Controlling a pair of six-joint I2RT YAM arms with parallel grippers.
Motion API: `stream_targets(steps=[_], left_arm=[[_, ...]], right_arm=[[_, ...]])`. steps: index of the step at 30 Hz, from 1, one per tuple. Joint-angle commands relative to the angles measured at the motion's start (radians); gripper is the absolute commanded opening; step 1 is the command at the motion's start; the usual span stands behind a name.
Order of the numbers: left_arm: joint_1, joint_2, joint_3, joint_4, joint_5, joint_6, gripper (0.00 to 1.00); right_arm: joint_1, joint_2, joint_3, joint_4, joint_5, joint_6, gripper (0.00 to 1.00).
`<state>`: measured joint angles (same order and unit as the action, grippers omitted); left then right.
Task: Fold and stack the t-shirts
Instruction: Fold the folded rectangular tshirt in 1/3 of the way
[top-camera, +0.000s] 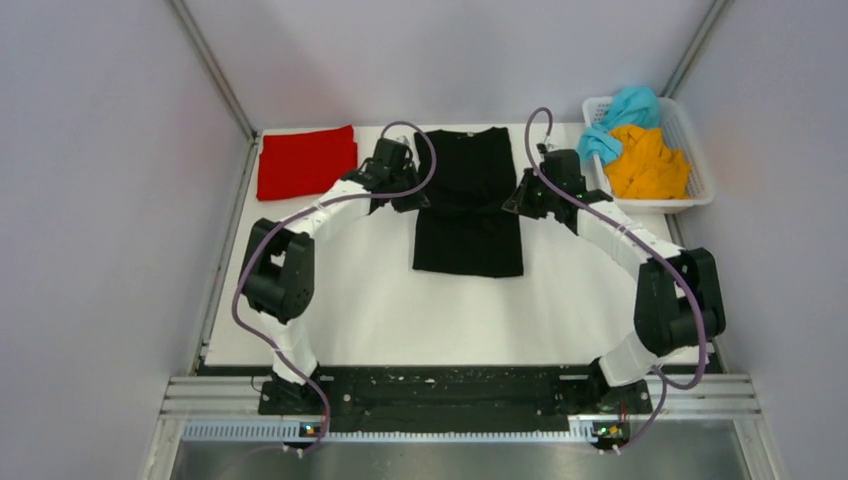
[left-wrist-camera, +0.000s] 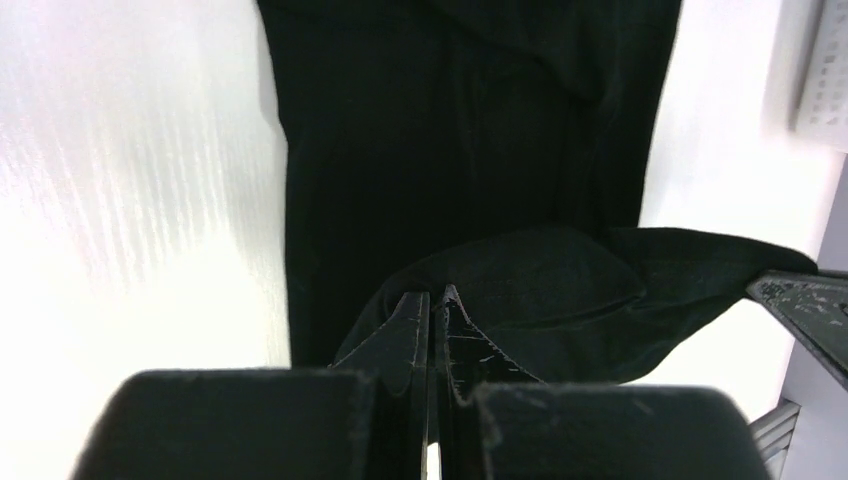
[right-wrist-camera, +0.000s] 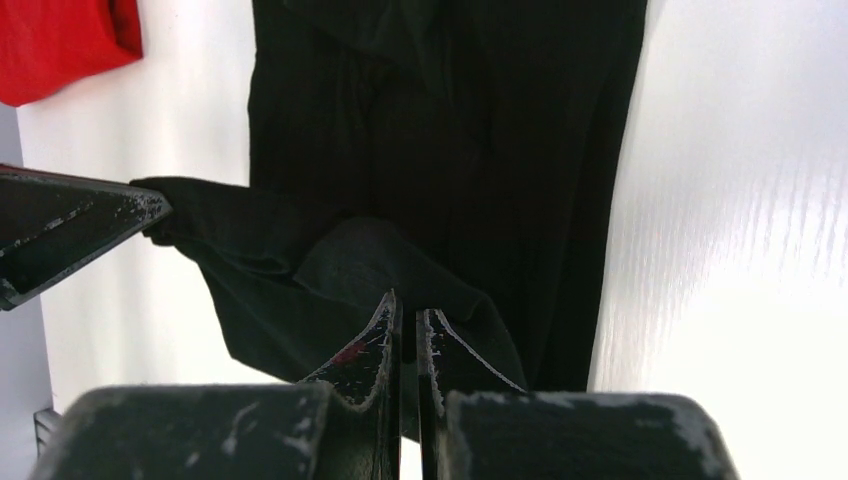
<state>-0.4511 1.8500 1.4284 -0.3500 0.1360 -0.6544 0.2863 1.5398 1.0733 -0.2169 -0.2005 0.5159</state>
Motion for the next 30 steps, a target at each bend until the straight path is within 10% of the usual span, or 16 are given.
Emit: stream_targets(steps=[1,22,25,30], left_arm=[[0.039,0.03,0.055,-0.004,0.079,0.025,0.0],[0.12,0.284,0.267,-0.047,0.163,0.044,0.06],[0.129,0.285,0.289,-0.052,0.18,0.048,0.3],[0.13,0.215,0.305,-0.09,0.174,0.077,0.97]], right_arm=[[-0.028,0.081,0.094,0.071,-0.054,-0.021,0.0],[-0.075,0.33,0.228,0.071,0.047,-0.007,0.0],[-0.082,0.358,0.262,0.069,0.03,-0.008,0.08],[-0.082,0.342,0.304,0.046,0.009,-0.02,0.79]])
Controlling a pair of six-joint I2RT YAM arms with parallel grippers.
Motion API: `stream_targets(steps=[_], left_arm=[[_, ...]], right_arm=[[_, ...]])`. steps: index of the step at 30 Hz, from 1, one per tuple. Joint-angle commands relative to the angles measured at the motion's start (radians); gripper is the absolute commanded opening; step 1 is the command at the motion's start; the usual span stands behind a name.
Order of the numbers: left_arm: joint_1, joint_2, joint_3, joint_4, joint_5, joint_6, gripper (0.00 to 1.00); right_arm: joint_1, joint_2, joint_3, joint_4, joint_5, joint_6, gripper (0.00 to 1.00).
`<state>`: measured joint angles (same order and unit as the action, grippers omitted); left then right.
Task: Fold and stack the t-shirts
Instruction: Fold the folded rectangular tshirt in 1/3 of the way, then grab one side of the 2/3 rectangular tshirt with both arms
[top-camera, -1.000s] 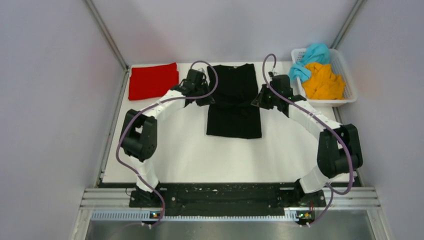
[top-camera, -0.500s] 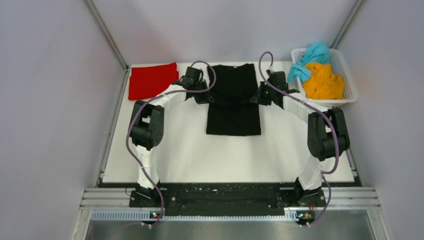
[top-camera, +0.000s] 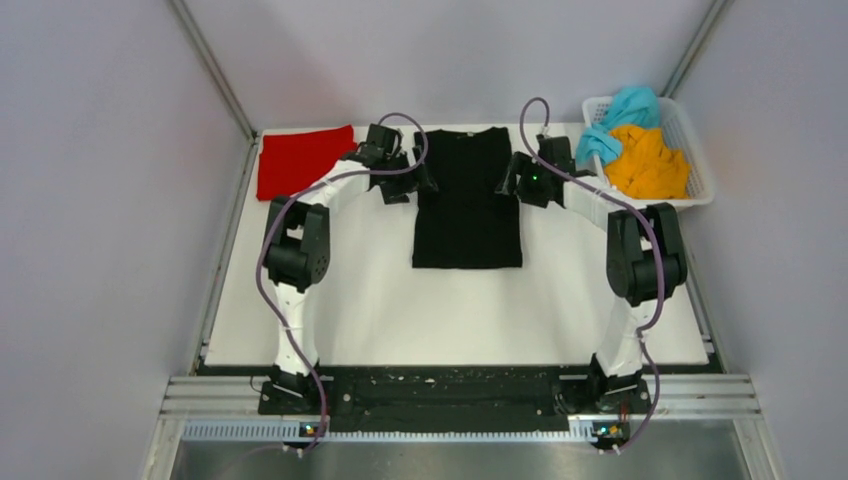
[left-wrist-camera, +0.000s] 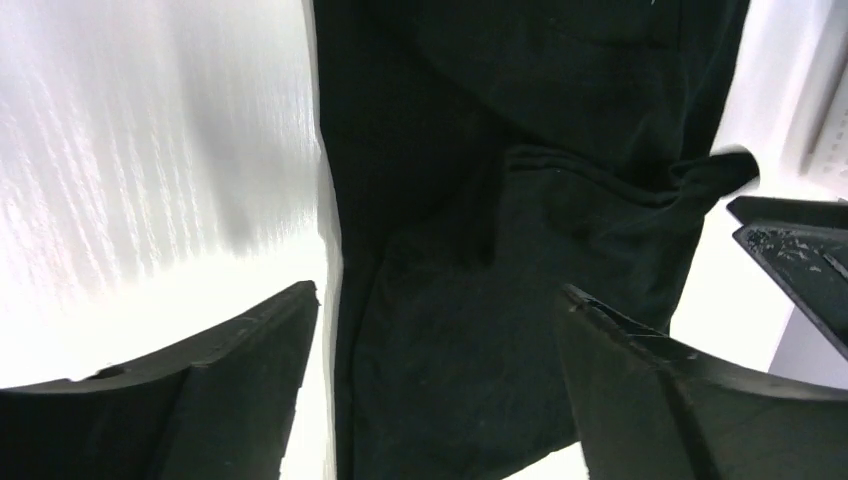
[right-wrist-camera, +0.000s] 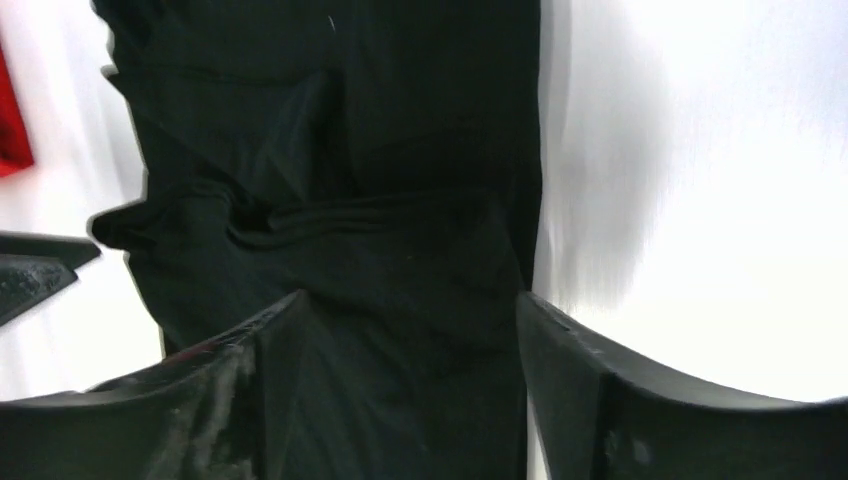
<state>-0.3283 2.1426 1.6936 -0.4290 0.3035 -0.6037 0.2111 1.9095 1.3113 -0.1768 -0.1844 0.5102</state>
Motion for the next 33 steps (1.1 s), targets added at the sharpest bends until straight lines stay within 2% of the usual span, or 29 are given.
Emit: stream_targets(steps=[1,2,3,7,11,16,19,26,30,33], left_arm=[[0.006,-0.108,0.017,-0.01,0.004,0.027,0.98],[0.006,-0.139,-0.017,-0.003,0.001,0.027,0.99],[0.006,-0.176,-0.065,0.015,0.0,0.022,0.99],[0.005,-0.341,-0.287,0.069,0.009,-0.008,0.99],[-0.017,-0.471,-0.529,0.127,0.008,-0.049,0.99],[-0.082,-0.518,-0.683,0.178,0.004,-0.096,0.99],[-0.104,-0.491,-0.727,0.217,0.021,-0.116,0.96],[-0.113,-0.402,-0.751,0.277,0.006,-0.177,0.82],[-0.114,-0.37,-0.747,0.278,0.005,-0.187,0.7],[-0.113,-0.365,-0.761,0.279,-0.002,-0.19,0.61]], right_arm=[[-0.007,-0.047,0.056,0.008,-0.005,-0.013,0.92],[-0.007,-0.07,0.039,0.008,-0.003,-0.013,0.98],[-0.008,-0.094,0.016,0.012,-0.004,-0.011,0.99],[-0.008,-0.222,-0.131,0.029,-0.024,0.009,0.99],[-0.006,-0.359,-0.35,0.039,-0.082,0.048,0.99],[-0.006,-0.459,-0.551,0.06,-0.173,0.097,0.99],[-0.006,-0.486,-0.617,0.066,-0.166,0.108,0.99],[-0.006,-0.469,-0.724,0.212,-0.138,0.207,0.82],[-0.007,-0.427,-0.72,0.216,-0.142,0.217,0.67],[-0.006,-0.422,-0.735,0.215,-0.152,0.227,0.59]])
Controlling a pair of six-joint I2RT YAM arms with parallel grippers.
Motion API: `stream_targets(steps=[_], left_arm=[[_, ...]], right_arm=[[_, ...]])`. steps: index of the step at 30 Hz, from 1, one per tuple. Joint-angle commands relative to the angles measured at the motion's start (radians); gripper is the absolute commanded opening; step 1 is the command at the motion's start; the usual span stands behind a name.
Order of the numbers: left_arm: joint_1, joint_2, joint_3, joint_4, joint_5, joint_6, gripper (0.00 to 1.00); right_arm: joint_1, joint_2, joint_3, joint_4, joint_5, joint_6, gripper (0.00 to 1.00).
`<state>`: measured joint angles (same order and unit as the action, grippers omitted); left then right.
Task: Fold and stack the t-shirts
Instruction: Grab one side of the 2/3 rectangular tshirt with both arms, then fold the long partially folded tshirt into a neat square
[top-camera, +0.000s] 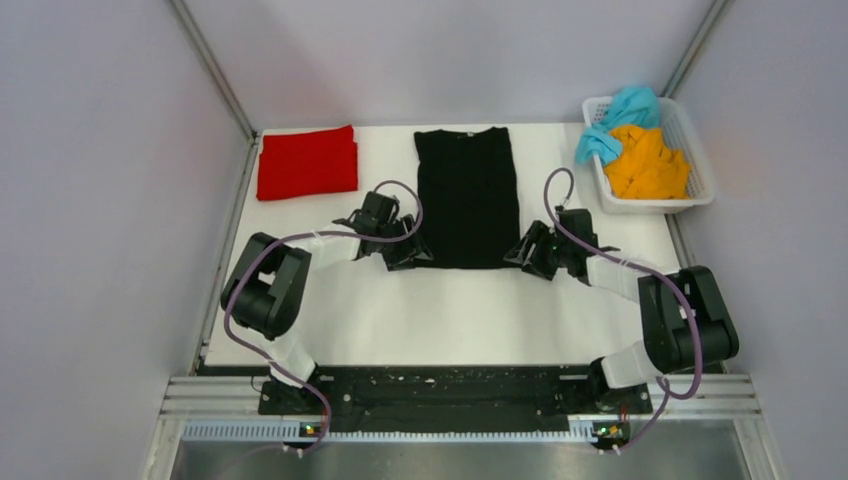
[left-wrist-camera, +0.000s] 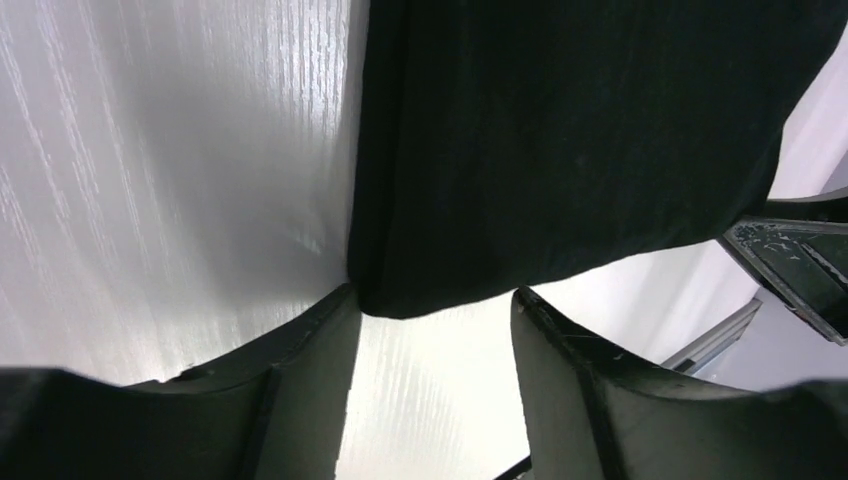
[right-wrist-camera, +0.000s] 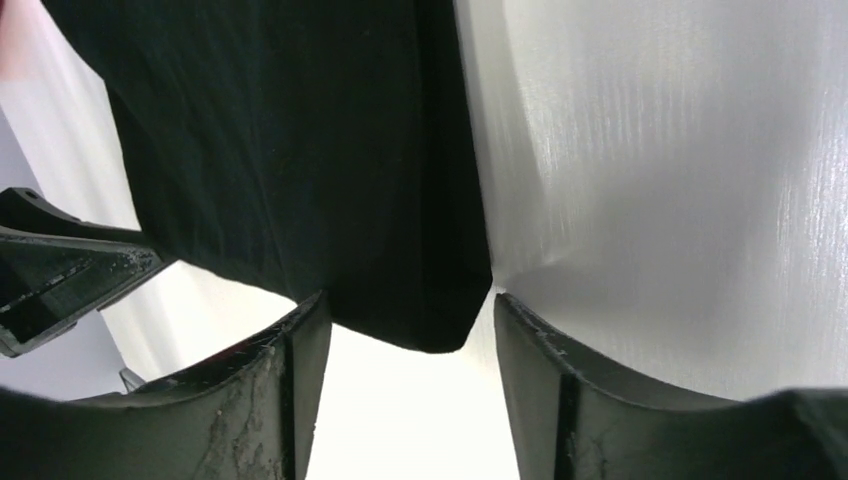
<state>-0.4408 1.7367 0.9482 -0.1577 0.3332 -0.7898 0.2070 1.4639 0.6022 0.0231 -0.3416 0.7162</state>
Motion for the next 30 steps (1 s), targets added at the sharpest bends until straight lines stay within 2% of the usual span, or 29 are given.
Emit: stream_targets(steps=[1,5,7,9,10,11,13,14,17,21,24,30], left_arm=[[-0.001,0.043,-0.018,0.006,-0.035,-0.007,0.56],[0.001,0.058,-0.018,0.003,-0.05,-0.014,0.45],[0.0,0.072,-0.009,-0.001,-0.056,-0.014,0.34],[-0.001,0.083,0.002,-0.006,-0.06,-0.014,0.18],[-0.001,0.087,0.004,-0.009,-0.066,-0.016,0.04],[0.0,0.089,0.003,-0.01,-0.068,-0.018,0.0],[-0.001,0.084,-0.011,0.001,-0.06,-0.018,0.0],[-0.001,0.076,-0.023,0.008,-0.057,-0.017,0.0],[-0.013,0.022,-0.076,0.024,-0.058,-0.02,0.0],[-0.057,-0.09,-0.17,-0.004,-0.103,-0.027,0.0],[-0.115,-0.213,-0.252,-0.047,-0.144,-0.057,0.0],[-0.261,-0.507,-0.373,-0.198,-0.24,-0.181,0.0]], right_arm=[[-0.001,0.023,-0.032,0.009,0.007,0.023,0.58],[-0.002,0.019,-0.065,0.009,0.017,0.029,0.54],[-0.002,0.024,-0.071,0.01,0.024,0.029,0.5],[-0.002,0.034,-0.073,0.02,0.02,0.03,0.37],[-0.002,0.036,-0.079,0.033,0.024,0.031,0.31],[-0.001,0.037,-0.084,0.042,0.033,0.029,0.23],[-0.002,0.041,-0.078,0.038,0.038,0.018,0.05],[-0.001,0.036,-0.074,0.031,0.025,0.013,0.0],[-0.001,-0.008,-0.083,-0.008,-0.004,-0.013,0.0],[-0.002,-0.122,-0.109,-0.145,-0.035,-0.067,0.0],[0.002,-0.242,-0.147,-0.269,-0.117,-0.097,0.0],[0.026,-0.542,-0.175,-0.546,-0.175,-0.132,0.0]])
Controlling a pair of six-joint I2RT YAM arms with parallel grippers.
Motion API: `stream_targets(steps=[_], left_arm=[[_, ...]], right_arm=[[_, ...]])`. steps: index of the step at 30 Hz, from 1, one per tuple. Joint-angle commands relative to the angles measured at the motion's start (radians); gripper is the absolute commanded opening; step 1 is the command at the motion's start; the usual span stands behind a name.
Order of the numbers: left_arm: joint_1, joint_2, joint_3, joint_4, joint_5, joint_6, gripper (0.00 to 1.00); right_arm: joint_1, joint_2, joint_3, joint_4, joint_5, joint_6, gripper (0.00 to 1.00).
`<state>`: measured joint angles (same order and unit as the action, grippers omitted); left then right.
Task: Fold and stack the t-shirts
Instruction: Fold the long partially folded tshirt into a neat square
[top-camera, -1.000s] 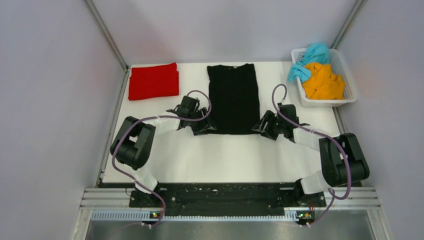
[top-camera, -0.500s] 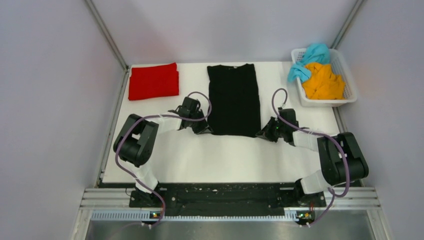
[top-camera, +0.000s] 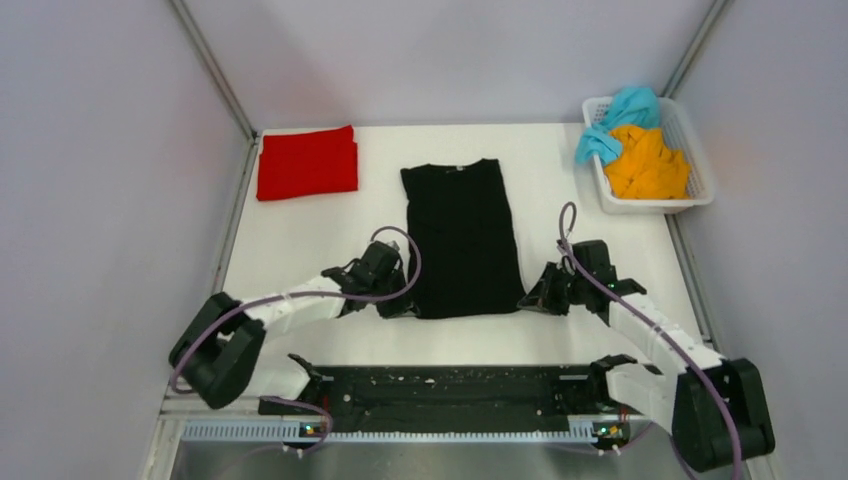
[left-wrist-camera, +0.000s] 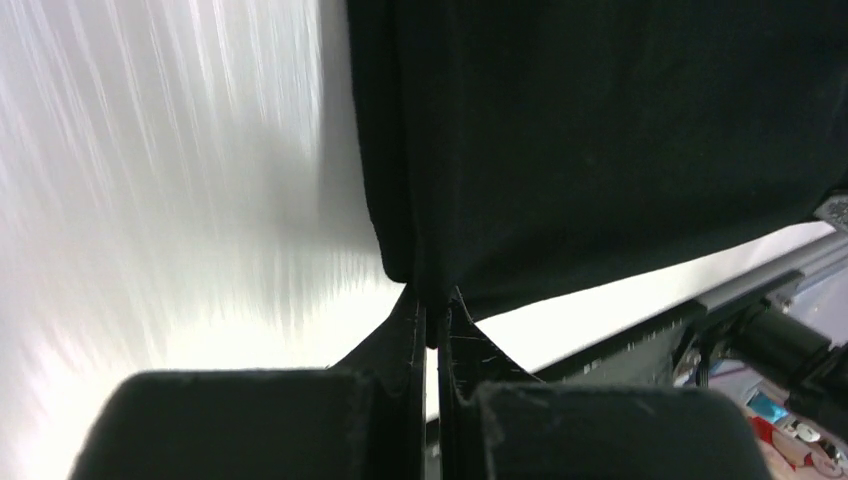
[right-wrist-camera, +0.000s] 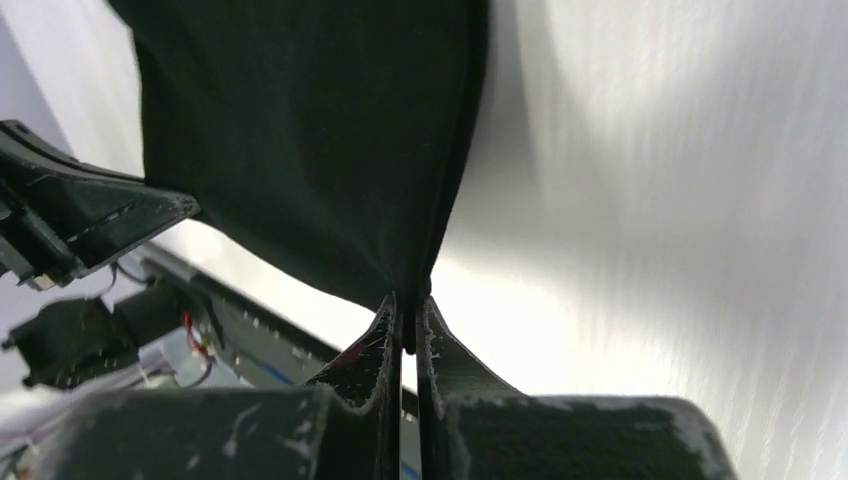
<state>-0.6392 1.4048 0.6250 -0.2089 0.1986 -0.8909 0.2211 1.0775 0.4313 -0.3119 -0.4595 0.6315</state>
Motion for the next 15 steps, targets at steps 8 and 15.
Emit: stream_targets(steps=[8,15], left_arm=[[-0.145,-0.48,0.023,-0.271,-0.177,-0.107,0.0],[-0.116,-0.437,0.182,-0.219,-0.417,0.036,0.0]], right_arm=[[0.021,-0.351,0.156,-0.286,-0.094,-0.034,0.0],[0.017,-0.179,0.326,0.022,0.031,-0.01,0.0]])
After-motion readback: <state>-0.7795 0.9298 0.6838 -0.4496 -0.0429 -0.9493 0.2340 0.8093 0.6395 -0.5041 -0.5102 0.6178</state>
